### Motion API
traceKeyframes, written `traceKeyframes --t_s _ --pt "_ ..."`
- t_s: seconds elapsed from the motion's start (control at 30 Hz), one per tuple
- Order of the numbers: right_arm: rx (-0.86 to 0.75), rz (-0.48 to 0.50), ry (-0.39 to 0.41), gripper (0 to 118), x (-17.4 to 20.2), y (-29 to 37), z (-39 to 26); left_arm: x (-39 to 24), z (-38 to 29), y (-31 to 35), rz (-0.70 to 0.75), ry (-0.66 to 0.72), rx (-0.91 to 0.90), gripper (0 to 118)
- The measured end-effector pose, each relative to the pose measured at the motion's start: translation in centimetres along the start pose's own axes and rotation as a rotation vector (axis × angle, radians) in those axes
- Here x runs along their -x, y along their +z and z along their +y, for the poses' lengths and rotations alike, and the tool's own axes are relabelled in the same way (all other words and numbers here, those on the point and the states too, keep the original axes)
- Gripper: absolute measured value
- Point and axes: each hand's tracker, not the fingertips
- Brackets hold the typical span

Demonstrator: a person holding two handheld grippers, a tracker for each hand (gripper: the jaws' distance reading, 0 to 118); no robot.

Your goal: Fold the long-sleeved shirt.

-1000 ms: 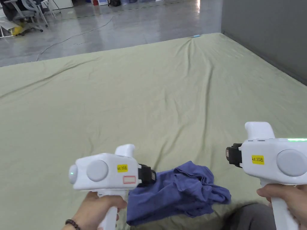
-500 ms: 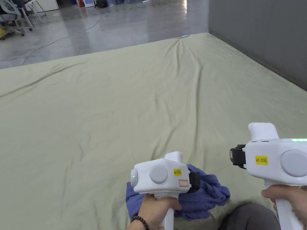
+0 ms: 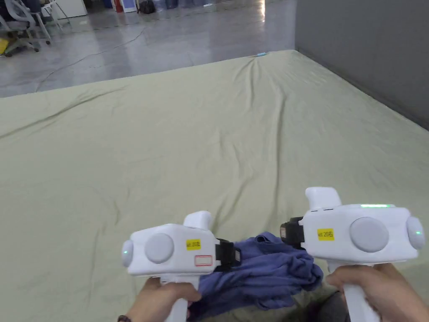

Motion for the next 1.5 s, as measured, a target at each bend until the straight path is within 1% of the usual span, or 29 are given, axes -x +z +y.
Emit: traceKeyframes --t_s 0.1,0.17,0.23,0.3,0.33,0.37,0.4,0.43,0.47,0.5,0.53,0.63,0.7,0.77,0.83,0.93,1.0,1.03,1.1,1.13,1.17,1.23,1.27,1.3,1.37,1.4,1.5 --pt "0.049 0.087 -0.007 0 1.1 -3.2 -0.7 2.9 -0.7 4.0 0.016 0.058 -0.061 0" --pt "0.089 0.126 -0.047 0 1.2 -5.3 -1.5 4.7 -1.4 5.7 0.041 0.083 -0.077 0" --pt "0.128 0.125 -0.075 0 0.6 -6.8 -2.3 6.3 -2.1 6.6 0.049 0.117 -0.102 0" --pt "0.177 0.065 -0.097 0 -0.4 -7.9 -3.2 7.9 -2.7 7.1 0.016 0.191 -0.131 0" --pt "0.208 0.016 -0.092 0 -1.0 -8.5 -3.8 8.8 -3.0 7.0 -0.007 0.235 -0.142 8" --pt "0.213 0.011 -0.081 0 -1.5 -9.1 -4.4 9.7 -3.3 6.6 -0.028 0.280 -0.144 21" --pt "0.192 0.037 -0.081 0 -1.8 -9.2 -4.8 10.3 -3.5 6.2 -0.035 0.305 -0.134 33" --pt "0.151 0.073 -0.084 0 -1.8 -9.1 -4.8 10.9 -3.6 5.5 -0.038 0.336 -0.116 51" --pt "0.170 0.054 -0.081 0 -1.7 -9.0 -4.7 11.4 -3.7 4.7 -0.041 0.351 -0.089 65" --pt "0.172 0.052 -0.080 0 -1.5 -9.0 -4.4 11.8 -3.8 4.0 -0.052 0.356 -0.071 74" --pt "0.179 0.045 -0.077 0 -1.3 -9.2 -4.2 12.3 -3.9 3.2 -0.065 0.371 -0.058 77" --pt "0.179 0.039 -0.074 0 -1.3 -8.9 -4.3 12.8 -4.4 0.8 -0.066 0.427 -0.017 77" --pt "0.175 0.047 -0.087 0 -1.5 -8.8 -4.4 13.0 -4.6 -0.8 -0.065 0.467 0.018 77" --pt "0.174 0.061 -0.107 0 -1.9 -8.9 -4.4 12.3 -4.7 -1.3 -0.067 0.450 -0.027 77" --pt "0.174 0.069 -0.118 0 -2.0 -9.0 -4.5 11.7 -4.3 -1.7 -0.076 0.424 -0.030 77" --pt "0.179 0.069 -0.122 0 -1.9 -9.2 -4.3 10.6 -4.1 -2.5 -0.117 0.376 -0.019 77" --pt "0.181 0.061 -0.117 0 -1.7 -9.3 -4.3 9.7 -3.7 -3.3 -0.090 0.341 -0.011 75" --pt "0.181 0.059 -0.115 0 -1.7 -9.3 -4.3 9.3 -3.5 -3.5 -0.064 0.304 -0.001 63" --pt "0.181 0.059 -0.119 0 -1.7 -9.2 -4.2 8.4 -3.3 -3.1 0.021 0.211 0.010 27" --pt "0.182 0.063 -0.125 0 -1.7 -9.2 -4.2 8.3 -3.3 -2.7 0.050 0.190 0.006 21" --pt "0.184 0.070 -0.136 0 -1.6 -9.2 -4.1 8.6 -3.4 -2.1 0.019 0.215 0.000 20" --pt "0.193 0.042 -0.131 0 -1.1 -9.4 -3.8 8.6 -3.3 -0.9 -0.035 0.222 -0.025 19" --pt "0.195 0.024 -0.109 0 -0.7 -9.3 -3.7 8.4 -3.2 -0.2 -0.102 0.226 -0.048 14" --pt "0.203 -0.014 -0.077 0 -0.2 -9.3 -3.5 8.0 -3.1 0.3 -0.131 0.226 -0.066 13" --pt "0.207 -0.037 -0.058 0 1.1 -8.6 -2.9 7.0 -2.9 0.6 -0.104 0.176 -0.074 13" --pt "0.201 -0.065 -0.032 0 1.8 -8.3 -2.5 6.8 -2.7 0.8 -0.084 0.159 -0.080 13" --pt "0.126 -0.066 0.049 0 4.3 -6.9 -1.0 8.3 -2.2 1.9 -0.109 0.169 -0.105 12"
